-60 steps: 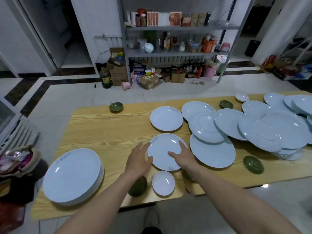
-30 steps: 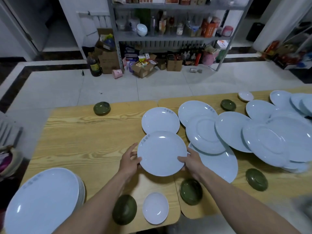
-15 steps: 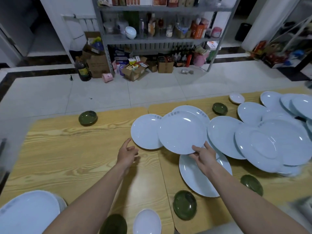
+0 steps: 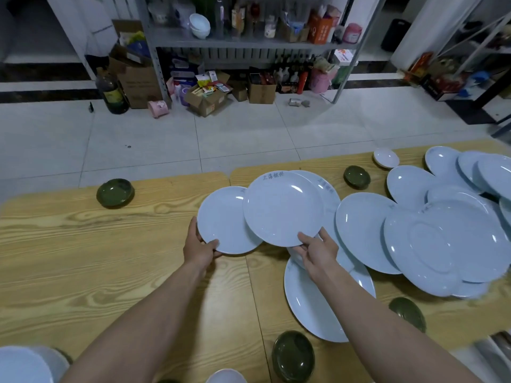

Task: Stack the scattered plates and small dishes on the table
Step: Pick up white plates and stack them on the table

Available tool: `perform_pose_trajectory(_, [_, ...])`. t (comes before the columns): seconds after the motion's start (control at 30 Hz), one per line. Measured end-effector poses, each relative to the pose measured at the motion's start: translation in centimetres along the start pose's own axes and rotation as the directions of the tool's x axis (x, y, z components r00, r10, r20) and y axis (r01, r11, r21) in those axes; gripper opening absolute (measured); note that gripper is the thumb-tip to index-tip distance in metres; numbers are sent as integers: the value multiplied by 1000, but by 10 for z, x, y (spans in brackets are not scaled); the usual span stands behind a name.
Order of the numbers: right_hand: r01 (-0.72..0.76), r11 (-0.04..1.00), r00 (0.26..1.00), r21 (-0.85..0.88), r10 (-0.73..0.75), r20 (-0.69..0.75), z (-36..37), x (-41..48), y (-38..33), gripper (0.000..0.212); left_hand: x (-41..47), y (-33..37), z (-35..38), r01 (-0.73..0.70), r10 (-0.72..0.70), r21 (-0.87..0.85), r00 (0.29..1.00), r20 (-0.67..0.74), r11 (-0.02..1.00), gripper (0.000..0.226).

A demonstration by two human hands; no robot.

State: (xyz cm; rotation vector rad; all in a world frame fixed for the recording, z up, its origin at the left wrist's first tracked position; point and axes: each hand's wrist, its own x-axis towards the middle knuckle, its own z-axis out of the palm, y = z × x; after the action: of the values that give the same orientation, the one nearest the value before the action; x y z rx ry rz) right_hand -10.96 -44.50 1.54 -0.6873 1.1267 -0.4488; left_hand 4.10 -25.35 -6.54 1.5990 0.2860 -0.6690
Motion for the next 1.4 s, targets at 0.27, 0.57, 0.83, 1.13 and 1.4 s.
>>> perform_pose_trajectory(0.27, [34, 999, 999, 14, -34, 11, 9, -7, -3, 67, 1, 1, -9, 21, -22, -91, 1000, -15, 996, 88])
perform_pose_trajectory(0.57, [114, 992, 987, 56, -119, 103, 18, -55, 0, 64, -56, 29, -49, -100, 91, -254, 995, -46, 962, 88])
perform_pose_trajectory(0.83, [145, 989, 942, 37, -149, 301, 23, -126, 15, 58, -148, 29, -122, -245, 191, -311, 962, -193, 919, 87])
perform_pose_trajectory(1.13, [132, 987, 837, -91, -62, 543, 7, -206, 64, 55, -246, -16, -228, -342, 204, -327, 898, -391, 881, 90])
perform_pose_trajectory(1.4, [114, 983, 859, -146, -23, 512, 19, -259, 128, 67, -282, -53, -313, -371, 154, -390, 861, -485, 843, 87])
